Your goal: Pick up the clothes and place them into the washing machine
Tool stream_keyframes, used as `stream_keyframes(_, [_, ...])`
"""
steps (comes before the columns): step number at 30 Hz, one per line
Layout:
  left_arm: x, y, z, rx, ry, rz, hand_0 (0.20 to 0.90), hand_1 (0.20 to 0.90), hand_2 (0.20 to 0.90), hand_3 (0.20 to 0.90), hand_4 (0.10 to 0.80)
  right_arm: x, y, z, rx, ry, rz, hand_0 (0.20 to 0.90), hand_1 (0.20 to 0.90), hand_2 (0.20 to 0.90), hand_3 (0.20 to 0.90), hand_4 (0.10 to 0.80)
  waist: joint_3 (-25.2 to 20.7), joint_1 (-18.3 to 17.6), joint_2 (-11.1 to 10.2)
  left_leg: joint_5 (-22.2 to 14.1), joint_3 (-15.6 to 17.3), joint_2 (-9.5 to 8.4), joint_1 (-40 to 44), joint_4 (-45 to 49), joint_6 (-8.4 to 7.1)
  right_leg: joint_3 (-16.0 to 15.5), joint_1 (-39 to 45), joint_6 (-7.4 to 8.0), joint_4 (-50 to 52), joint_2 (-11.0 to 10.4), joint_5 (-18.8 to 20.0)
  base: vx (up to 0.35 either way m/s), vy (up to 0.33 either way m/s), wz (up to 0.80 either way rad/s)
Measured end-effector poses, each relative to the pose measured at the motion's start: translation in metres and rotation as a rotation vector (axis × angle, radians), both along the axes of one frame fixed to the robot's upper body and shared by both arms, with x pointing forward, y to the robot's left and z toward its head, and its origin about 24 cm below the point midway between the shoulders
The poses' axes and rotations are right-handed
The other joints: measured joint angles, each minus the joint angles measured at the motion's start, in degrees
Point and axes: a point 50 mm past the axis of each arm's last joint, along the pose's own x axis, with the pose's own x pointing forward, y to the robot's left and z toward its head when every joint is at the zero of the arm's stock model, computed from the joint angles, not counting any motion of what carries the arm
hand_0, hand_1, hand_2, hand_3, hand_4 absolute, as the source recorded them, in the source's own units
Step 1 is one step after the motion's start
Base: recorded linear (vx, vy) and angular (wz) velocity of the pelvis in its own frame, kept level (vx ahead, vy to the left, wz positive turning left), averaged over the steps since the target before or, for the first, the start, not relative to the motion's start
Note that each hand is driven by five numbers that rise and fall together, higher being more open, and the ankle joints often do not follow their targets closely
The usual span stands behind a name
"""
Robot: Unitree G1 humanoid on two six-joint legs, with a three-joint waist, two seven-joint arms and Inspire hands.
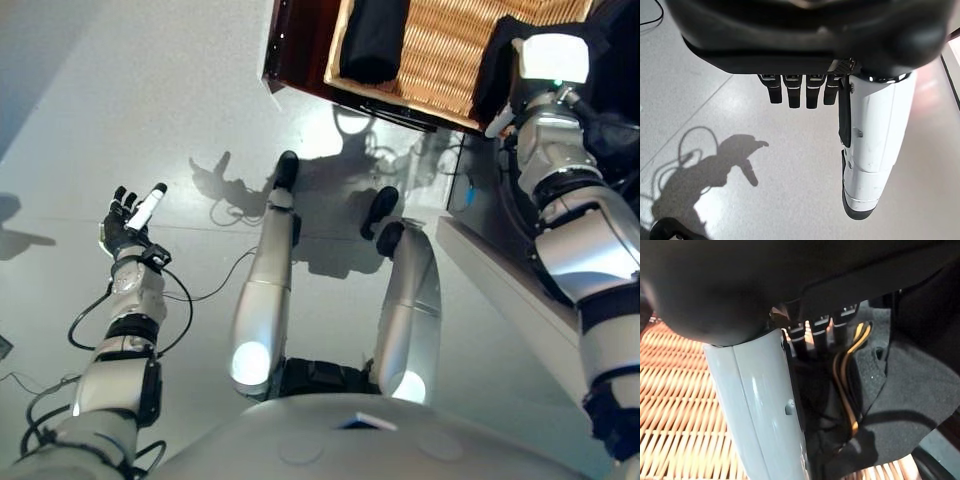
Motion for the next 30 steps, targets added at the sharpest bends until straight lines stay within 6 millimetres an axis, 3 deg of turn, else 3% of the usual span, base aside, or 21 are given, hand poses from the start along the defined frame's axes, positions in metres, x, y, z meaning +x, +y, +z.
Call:
stream_keyframes(17, [-0.005, 0.001, -0.008, 0.003, 0.051, 0.009, 0.900, 0.900, 0.900, 0.900, 0.800, -0.002, -0.004, -0.002, 0.001, 0.012, -0.016, 0.900, 0.900, 0.900, 0.900, 0.800, -0.46, 0.18, 0.66, 1.39, 0.04, -0.05, 1.47, -1.28, 0.35, -0.10, 1.35, 0.25, -1.08, -0.03, 1.31, -0.010, 0.003, 0.00])
stream_keyframes(20, [0.025, -0.016, 0.005, 0.015, 0.049, 0.001, 0.900, 0.900, 0.900, 0.900, 0.800, -0.001, -0.002, -0.004, -0.029, 0.028, -0.015, 0.900, 0.900, 0.900, 0.900, 0.800, -0.78, 0.15, 1.13, 2.74, 0.06, 0.06, 2.03, -2.43, 0.34, -0.43, 2.03, 0.07, -2.06, -0.01, 2.50, -0.029, 0.010, 0.00])
stream_keyframes(21, [0.036, -0.023, 0.015, 0.032, -0.005, -0.046, 0.900, 0.900, 0.900, 0.900, 0.800, 0.000, -0.002, 0.003, -0.026, 0.014, -0.020, 0.900, 0.900, 0.900, 0.900, 0.800, -0.77, -0.15, 1.12, 2.79, 0.01, 0.11, 1.96, -3.16, 0.30, -0.50, 1.94, 0.66, -2.75, 0.05, 2.72, 0.000, 0.000, 0.00])
stream_keyframes(24, [0.044, -0.029, 0.025, 0.039, -0.063, -0.082, 0.900, 0.900, 0.900, 0.900, 0.800, 0.004, -0.001, 0.023, -0.030, -0.056, -0.034, 0.900, 0.900, 0.900, 0.900, 0.800, -0.80, -1.15, 1.08, 3.08, -0.01, 0.12, 2.18, -4.14, 0.51, -0.48, 2.17, 0.50, -3.90, 0.11, 3.17, 0.001, 0.001, -0.01])
stream_keyframes(26, [0.042, -0.029, 0.022, 0.034, -0.059, -0.078, 0.900, 0.900, 0.900, 0.900, 0.800, 0.005, -0.003, 0.042, -0.026, -0.130, -0.048, 0.900, 0.900, 0.900, 0.900, 0.800, -0.80, -1.54, 1.08, 3.13, -0.09, 0.12, 2.74, -4.43, 0.57, -0.55, 2.86, 0.93, -4.52, 0.13, 3.50, 0.000, 0.000, 0.00])
stream_keyframes(30, [0.029, -0.026, 0.010, 0.032, -0.016, -0.066, 0.900, 0.900, 0.900, 0.900, 0.800, 0.004, -0.010, 0.059, -0.029, -0.189, -0.066, 0.900, 0.900, 0.900, 0.900, 0.800, -0.92, -1.49, 0.87, 3.78, -0.15, 0.11, 4.46, -5.11, 0.85, -0.77, 4.92, 0.75, -5.81, 0.18, 3.80, -0.001, 0.000, 0.01])
